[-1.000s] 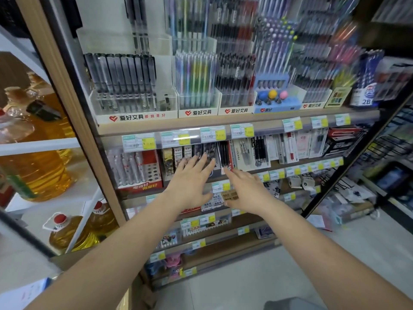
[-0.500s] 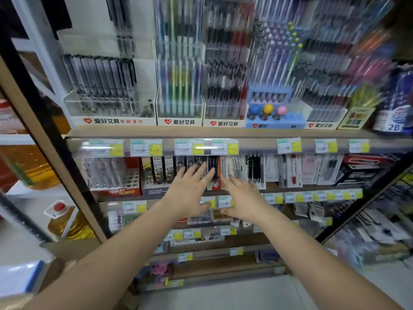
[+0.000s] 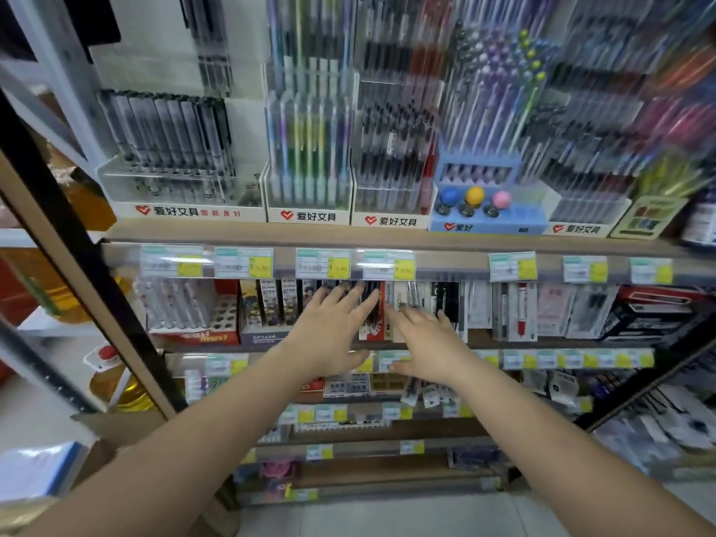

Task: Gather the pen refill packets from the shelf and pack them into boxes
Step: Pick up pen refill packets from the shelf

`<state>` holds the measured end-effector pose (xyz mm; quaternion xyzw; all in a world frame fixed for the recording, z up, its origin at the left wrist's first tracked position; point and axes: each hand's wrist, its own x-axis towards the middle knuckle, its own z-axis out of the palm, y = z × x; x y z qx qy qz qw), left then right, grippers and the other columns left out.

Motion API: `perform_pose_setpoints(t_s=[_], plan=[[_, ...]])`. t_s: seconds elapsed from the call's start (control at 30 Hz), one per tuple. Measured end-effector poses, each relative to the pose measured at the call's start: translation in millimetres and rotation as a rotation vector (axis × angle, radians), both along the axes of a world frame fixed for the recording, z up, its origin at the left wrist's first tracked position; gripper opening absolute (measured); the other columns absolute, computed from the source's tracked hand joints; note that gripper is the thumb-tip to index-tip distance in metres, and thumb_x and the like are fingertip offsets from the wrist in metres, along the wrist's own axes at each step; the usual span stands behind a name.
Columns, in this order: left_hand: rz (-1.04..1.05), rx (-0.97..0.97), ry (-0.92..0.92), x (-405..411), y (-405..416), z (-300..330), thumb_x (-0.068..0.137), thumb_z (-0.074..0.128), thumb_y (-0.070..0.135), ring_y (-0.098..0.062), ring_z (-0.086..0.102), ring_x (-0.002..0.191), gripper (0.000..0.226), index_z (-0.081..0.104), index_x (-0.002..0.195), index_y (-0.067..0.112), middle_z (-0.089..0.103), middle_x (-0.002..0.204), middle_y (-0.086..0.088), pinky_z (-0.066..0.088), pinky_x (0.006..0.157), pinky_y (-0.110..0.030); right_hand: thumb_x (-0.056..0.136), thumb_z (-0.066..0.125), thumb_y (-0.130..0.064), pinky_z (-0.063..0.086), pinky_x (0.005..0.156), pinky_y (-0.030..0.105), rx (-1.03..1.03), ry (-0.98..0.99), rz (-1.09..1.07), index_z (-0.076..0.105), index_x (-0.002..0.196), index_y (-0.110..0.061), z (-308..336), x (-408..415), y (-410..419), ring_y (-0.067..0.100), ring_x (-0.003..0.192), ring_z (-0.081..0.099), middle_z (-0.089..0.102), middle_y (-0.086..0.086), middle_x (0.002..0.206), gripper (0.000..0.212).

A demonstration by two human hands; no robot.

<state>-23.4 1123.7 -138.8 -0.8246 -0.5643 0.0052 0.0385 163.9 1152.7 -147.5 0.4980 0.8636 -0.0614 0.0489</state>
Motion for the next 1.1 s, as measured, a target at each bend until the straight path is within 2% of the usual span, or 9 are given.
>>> perform_pose_setpoints(t_s=[0.13,0.33,0.6,1.1], plan=[[-0.020,0.011,-0.012,-11.0,6.1,6.1,0.088,0.047,0.055,-0.030,0.018,0.142,0.088,-0.004,0.152,0.023,0.013,0.158,-0.007,0.015,0.114,-0.048,0.080,0.065,-0.050,0.009,0.116,0.054,0.009,-0.029,-0.005,-0.002,0.151,-0.027,6.9,-8.8,2.5,0.025,0.144,0.016,0.015,0.007,0.157,0.101],[-0.063,0.009,-0.034,-16.8,11.9,-1.8,0.088,0.048,0.054,-0.031,0.018,0.141,0.088,-0.004,0.152,0.022,0.014,0.158,-0.008,0.017,0.115,-0.050,0.082,0.063,-0.051,0.008,0.116,0.054,0.023,-0.017,-0.046,-0.005,0.151,-0.029,10.3,-9.3,-2.4,0.025,0.145,0.012,0.011,0.006,0.159,0.099],[-0.133,-0.040,-0.025,-4.9,9.1,-27.1,0.089,0.047,0.056,-0.028,0.004,0.146,0.090,-0.011,0.150,0.024,-0.006,0.160,-0.006,0.005,0.118,-0.048,0.083,0.062,-0.049,0.007,0.116,0.052,-0.004,-0.027,-0.087,-0.007,0.151,-0.029,-6.5,-1.0,-19.7,0.024,0.146,0.009,0.008,0.006,0.159,0.099],[-0.233,-0.098,-0.011,37.9,17.9,-51.0,0.090,0.047,0.052,-0.024,-0.005,0.147,0.089,-0.012,0.150,0.023,-0.010,0.160,-0.005,-0.004,0.117,-0.044,0.085,0.060,-0.050,0.006,0.116,0.054,0.030,-0.089,-0.114,-0.007,0.150,-0.027,-28.2,38.5,-19.7,0.025,0.146,0.008,0.006,0.008,0.159,0.096]])
